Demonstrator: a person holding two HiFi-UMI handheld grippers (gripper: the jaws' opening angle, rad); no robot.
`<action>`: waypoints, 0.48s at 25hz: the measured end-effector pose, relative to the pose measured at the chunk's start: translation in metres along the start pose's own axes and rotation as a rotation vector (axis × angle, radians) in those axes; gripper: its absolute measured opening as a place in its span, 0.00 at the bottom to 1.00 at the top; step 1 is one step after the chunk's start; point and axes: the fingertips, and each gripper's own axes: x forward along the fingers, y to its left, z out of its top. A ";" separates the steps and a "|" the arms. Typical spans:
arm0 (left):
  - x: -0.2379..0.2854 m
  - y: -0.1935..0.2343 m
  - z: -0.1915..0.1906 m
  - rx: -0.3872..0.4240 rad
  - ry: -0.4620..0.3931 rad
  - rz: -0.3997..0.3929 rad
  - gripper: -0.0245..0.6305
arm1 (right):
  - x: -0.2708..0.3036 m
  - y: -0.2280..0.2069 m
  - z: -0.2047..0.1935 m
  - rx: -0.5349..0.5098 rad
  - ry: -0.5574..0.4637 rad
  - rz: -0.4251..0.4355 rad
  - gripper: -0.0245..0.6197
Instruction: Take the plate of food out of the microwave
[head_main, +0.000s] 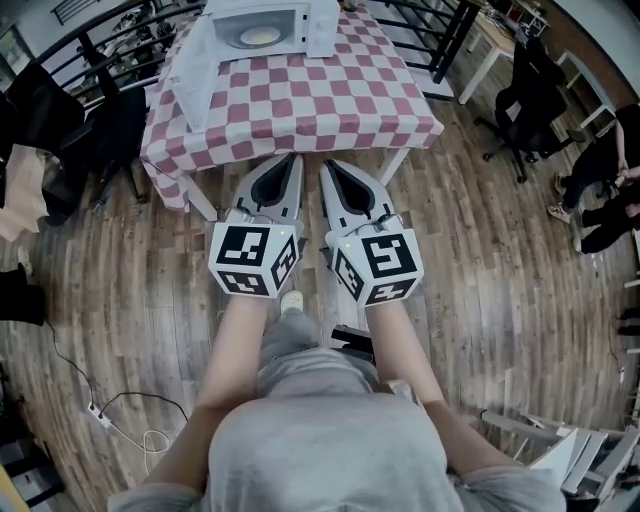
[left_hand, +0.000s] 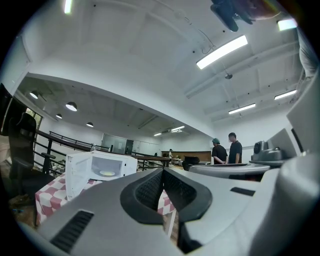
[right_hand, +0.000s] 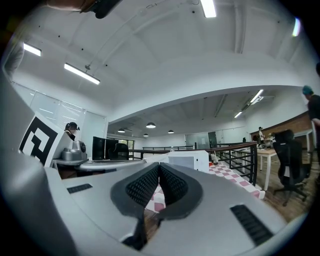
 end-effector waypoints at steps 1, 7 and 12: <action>0.006 0.004 0.001 -0.002 0.001 -0.004 0.04 | 0.007 -0.003 0.000 0.003 0.002 -0.006 0.08; 0.040 0.032 0.010 -0.020 -0.010 -0.005 0.04 | 0.046 -0.016 0.005 -0.009 0.005 -0.001 0.08; 0.071 0.052 0.012 -0.007 -0.003 -0.025 0.04 | 0.083 -0.031 0.005 -0.002 0.005 -0.010 0.08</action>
